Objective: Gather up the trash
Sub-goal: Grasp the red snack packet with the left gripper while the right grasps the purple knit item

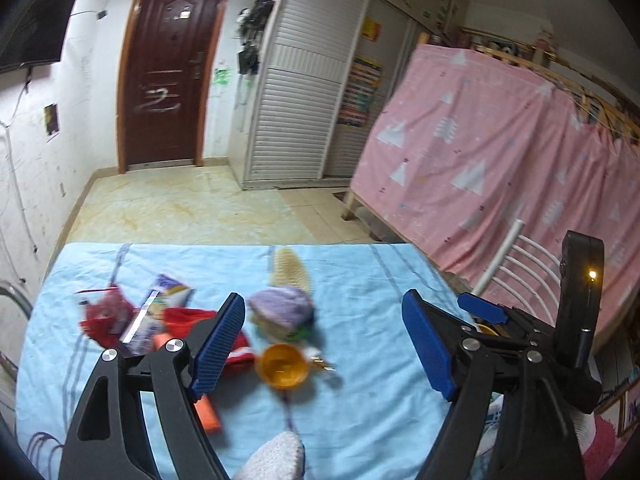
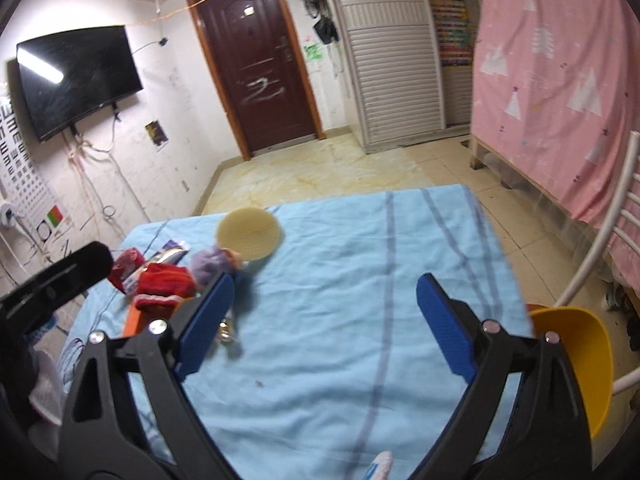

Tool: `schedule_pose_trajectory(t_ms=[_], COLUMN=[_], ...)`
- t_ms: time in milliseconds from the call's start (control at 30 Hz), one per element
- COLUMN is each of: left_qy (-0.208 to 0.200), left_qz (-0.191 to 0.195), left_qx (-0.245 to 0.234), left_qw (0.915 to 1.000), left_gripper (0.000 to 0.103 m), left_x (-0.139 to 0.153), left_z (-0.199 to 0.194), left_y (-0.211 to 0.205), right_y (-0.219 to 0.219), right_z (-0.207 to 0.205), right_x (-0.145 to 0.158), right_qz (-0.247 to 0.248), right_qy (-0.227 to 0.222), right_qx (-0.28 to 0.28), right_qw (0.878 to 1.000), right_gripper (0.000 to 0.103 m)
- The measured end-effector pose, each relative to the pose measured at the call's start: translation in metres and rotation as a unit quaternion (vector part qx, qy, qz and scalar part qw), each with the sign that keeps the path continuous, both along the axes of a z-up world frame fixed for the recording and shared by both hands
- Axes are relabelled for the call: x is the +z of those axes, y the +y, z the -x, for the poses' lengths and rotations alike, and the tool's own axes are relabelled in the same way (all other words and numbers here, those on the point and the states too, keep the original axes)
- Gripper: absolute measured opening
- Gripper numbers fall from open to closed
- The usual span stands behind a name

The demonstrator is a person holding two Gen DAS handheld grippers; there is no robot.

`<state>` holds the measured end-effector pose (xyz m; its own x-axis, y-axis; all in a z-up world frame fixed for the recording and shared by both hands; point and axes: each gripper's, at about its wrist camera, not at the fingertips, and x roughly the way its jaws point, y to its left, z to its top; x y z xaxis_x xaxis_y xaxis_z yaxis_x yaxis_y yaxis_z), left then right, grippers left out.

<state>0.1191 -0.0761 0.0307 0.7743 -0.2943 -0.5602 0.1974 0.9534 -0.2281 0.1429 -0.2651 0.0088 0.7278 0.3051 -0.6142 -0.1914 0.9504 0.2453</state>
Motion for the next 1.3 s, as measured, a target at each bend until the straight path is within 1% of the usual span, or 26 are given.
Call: schedule_pose_trajectory(t_ms=[200,267,400,633,800,1000,1033,1067,1167,1200,1233,1267,1300], left_qy=[0.008,0.01,0.016,0.043,0.071,0.102,0.107,0.112,0.123,0.124,0.126,0.128,0.129], left_qz=[0.003,0.003,0.001,0.004,0.014,0.026,0.027,0.026,0.031,0.033,0.036,0.038,0.039], left_qx=[0.029,0.038,0.061,0.103,0.108,0.108,0.109,0.109,0.104,0.103,0.104,0.104,0.103], left_qw=[0.9996,0.9992,0.998,0.9937,0.9915,0.9885,0.9878,0.9874,0.9865,0.9863,0.986,0.9857,0.9854], left_gripper=[0.073,0.073,0.073,0.073,0.073,0.073,0.067,0.058,0.048,0.047,0.044,0.039,0.036], left_x=[-0.005,-0.008,-0.01,-0.02,-0.034,-0.057,-0.06,-0.063,-0.072,-0.074,-0.075,-0.077,-0.079], left_z=[-0.009,-0.012,-0.018,-0.035,-0.053,-0.068,-0.072,-0.075,-0.077,-0.078,-0.079,-0.08,-0.08], left_y=[0.036,0.05,0.078,0.13,0.151,0.161,0.161,0.162,0.164,0.165,0.167,0.168,0.17], right_y=[0.032,0.042,0.063,0.092,0.109,0.123,0.125,0.126,0.128,0.128,0.129,0.129,0.13], right_z=[-0.009,-0.012,-0.017,-0.029,-0.04,-0.054,-0.056,-0.058,-0.061,-0.061,-0.061,-0.062,-0.062], right_x=[-0.002,-0.001,-0.001,-0.008,-0.015,-0.03,-0.033,-0.034,-0.037,-0.037,-0.037,-0.038,-0.039], right_qz=[0.008,0.01,0.021,0.037,0.058,0.071,0.074,0.074,0.078,0.079,0.081,0.083,0.084], right_qy=[0.008,0.01,0.01,0.022,0.025,0.04,0.042,0.044,0.051,0.051,0.049,0.05,0.05], right_qx=[0.024,0.035,0.053,0.072,0.076,0.085,0.084,0.084,0.083,0.084,0.083,0.082,0.08], right_qw=[1.0,0.999,0.998,0.996,0.995,0.993,0.993,0.993,0.992,0.992,0.992,0.992,0.992], right_gripper=[0.092,0.094,0.094,0.095,0.095,0.095,0.095,0.095,0.095,0.095,0.089,0.078,0.073])
